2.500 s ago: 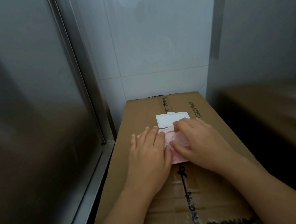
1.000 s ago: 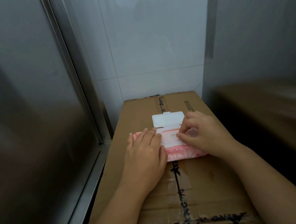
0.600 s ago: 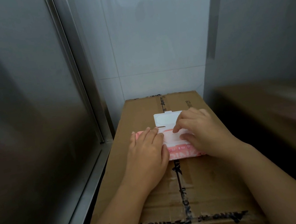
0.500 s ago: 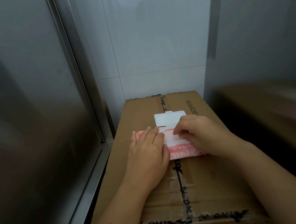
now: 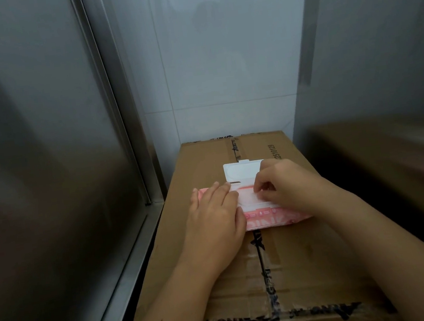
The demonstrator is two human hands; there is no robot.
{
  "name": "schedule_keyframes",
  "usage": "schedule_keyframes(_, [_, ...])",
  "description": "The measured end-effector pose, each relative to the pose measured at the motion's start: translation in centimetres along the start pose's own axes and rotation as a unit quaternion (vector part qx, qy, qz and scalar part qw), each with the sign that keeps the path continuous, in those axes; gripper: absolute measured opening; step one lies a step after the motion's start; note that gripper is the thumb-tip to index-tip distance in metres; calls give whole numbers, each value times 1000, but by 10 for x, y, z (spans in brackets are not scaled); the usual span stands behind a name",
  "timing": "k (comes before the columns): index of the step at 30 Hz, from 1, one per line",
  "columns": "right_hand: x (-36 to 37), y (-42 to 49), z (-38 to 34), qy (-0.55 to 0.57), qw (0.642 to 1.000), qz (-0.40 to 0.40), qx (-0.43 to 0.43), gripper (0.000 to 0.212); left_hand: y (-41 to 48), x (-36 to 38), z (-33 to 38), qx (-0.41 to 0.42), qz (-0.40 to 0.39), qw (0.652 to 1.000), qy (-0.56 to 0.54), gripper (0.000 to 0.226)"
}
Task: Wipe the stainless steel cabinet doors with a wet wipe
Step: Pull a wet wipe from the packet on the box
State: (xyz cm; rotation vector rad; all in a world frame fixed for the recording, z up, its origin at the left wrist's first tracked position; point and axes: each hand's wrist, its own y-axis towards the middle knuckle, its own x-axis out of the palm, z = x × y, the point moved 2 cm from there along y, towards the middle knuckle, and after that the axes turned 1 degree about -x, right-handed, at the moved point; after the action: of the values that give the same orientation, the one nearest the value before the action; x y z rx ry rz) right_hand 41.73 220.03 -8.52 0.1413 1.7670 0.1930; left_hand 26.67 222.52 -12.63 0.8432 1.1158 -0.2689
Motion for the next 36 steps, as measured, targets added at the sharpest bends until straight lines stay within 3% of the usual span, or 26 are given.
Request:
schedule_keyframes(12, [4, -1, -1, -8, 1000, 12, -24, 14, 0, 0, 0, 1, 5, 1000, -8, 40])
schedule_keyframes(28, [-4, -4, 5, 158, 981, 109, -8, 19, 4, 0, 1, 18, 14, 1000, -20, 38])
schedule_keyframes(36, [-21, -3, 4, 256, 950, 177, 18, 22, 5, 2, -1, 15, 4, 1000, -8, 38])
